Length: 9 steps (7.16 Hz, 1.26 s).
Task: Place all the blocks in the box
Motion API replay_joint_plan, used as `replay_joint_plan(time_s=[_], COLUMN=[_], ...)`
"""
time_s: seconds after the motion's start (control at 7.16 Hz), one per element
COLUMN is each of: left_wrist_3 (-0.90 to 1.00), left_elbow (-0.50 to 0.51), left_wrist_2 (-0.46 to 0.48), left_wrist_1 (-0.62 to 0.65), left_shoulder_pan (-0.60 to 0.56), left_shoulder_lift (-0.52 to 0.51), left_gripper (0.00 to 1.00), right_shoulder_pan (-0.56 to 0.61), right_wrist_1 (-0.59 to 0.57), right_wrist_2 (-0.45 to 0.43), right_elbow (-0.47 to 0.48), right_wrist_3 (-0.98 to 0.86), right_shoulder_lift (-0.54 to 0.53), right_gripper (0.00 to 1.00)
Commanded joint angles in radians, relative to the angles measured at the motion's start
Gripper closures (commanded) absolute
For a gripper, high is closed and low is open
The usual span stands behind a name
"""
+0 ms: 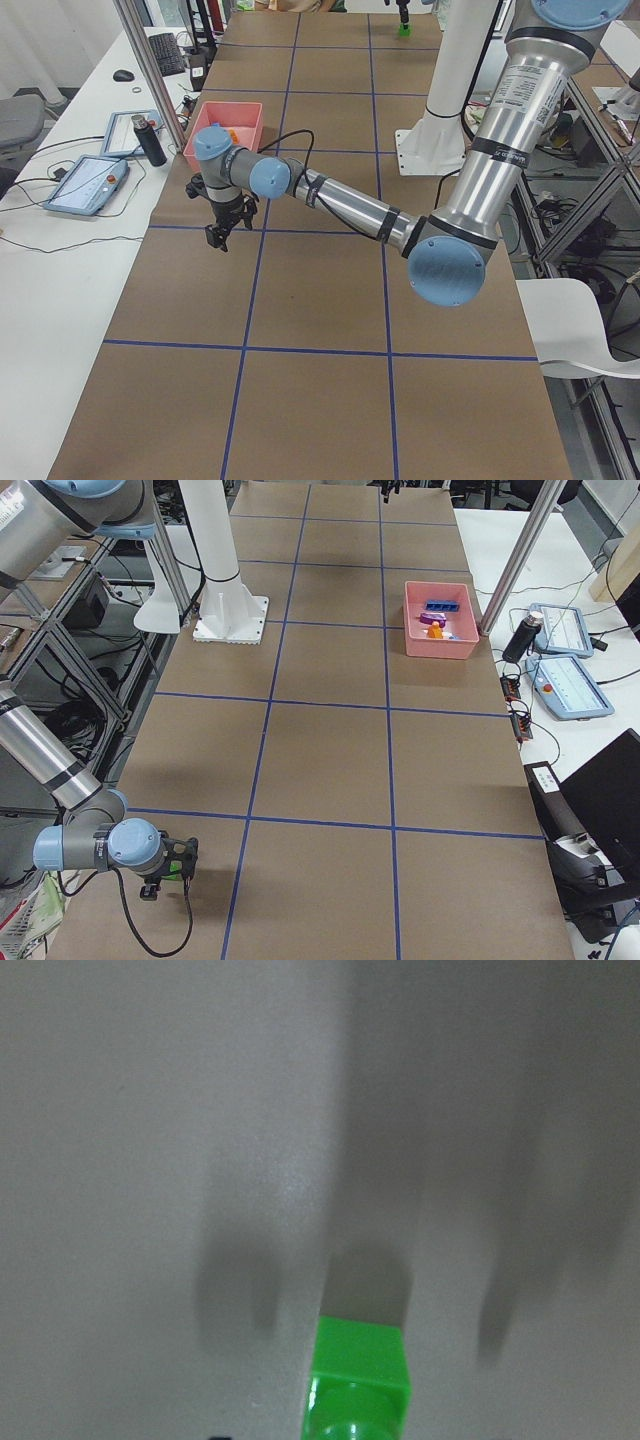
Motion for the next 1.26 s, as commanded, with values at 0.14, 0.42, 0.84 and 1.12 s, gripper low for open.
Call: replay_joint_plan(time_s=[0.14, 0.42, 0.84, 1.12], left_wrist_3=[0.0, 0.0, -0.002, -0.002], left_elbow=[0.0, 0.001, 0.001, 0.006], left_wrist_2=[0.0, 0.0, -0.029, -0.029], left_wrist_1=[0.0, 0.0, 0.002, 0.002], left_shoulder_pan=[0.0, 0.002, 0.002, 0.002], left_shoulder_lift=[0.0, 0.0, -0.002, -0.008], left_gripper=[0.0, 0.0, 0.0, 0.0], right_shoulder_pan=[-0.003, -0.004, -0.003, 0.067], right_wrist_1=[0.0, 0.003, 0.012, -0.003], right_wrist_2=[0.003, -0.004, -0.066, -0.076], right_elbow=[-0.001, -0.001, 0.093, 0.155], right_wrist_3=[-0.043, -0.113, -0.123, -0.106], right_shoulder_lift=[0.003, 0.003, 0.0, 0.052], right_gripper=[1.0, 1.0, 1.0, 1.0])
